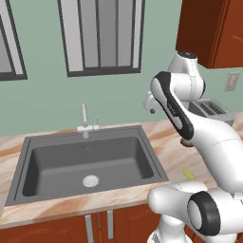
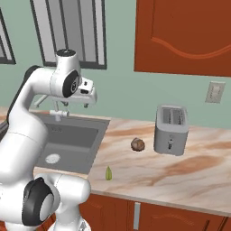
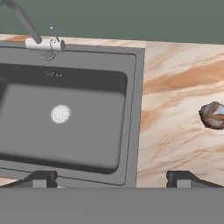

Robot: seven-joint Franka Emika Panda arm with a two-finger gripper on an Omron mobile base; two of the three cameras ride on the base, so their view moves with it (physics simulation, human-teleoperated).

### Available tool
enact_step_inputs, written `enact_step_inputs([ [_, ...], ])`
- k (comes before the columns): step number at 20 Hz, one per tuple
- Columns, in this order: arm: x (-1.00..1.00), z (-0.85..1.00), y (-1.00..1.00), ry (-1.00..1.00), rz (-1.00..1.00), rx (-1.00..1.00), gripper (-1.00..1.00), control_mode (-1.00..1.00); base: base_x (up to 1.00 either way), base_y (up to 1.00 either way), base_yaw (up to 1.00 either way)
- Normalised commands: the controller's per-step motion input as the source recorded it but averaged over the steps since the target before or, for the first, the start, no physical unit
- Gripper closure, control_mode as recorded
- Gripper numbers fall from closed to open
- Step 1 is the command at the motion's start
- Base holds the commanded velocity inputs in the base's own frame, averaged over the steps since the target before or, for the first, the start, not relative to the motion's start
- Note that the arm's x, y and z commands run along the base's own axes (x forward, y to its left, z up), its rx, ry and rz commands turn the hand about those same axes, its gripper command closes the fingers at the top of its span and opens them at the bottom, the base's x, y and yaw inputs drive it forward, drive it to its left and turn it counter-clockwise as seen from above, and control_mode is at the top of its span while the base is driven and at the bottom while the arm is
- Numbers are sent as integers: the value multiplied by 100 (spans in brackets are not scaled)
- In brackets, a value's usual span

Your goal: Turn on the sink faucet. Then move the lemon wedge from the counter to the sink. Turn off the sink. Move the vegetable from the sink to the pot next to the stove. Finally move the pot to the front left burner.

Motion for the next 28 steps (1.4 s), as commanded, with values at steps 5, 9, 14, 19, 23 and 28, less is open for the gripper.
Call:
enact_step_inputs([
  [5, -21, -24, 17, -20, 0, 0, -100, -100, 0, 0, 0],
  [9, -8, -38, 51, -25, 11, -1, -100, -100, 0, 0, 0],
  [14, 1, -35, 24, -23, 22, 0, -100, -100, 0, 0, 0],
  [19, 11, -21, 0, -21, 25, 3, -100, -100, 0, 0, 0],
  [23, 6, -18, 0, -9, 25, 2, -100, -100, 0, 0, 0],
  [28, 34, -22, 20, -8, 18, 0, -100, -100, 0, 0, 0],
])
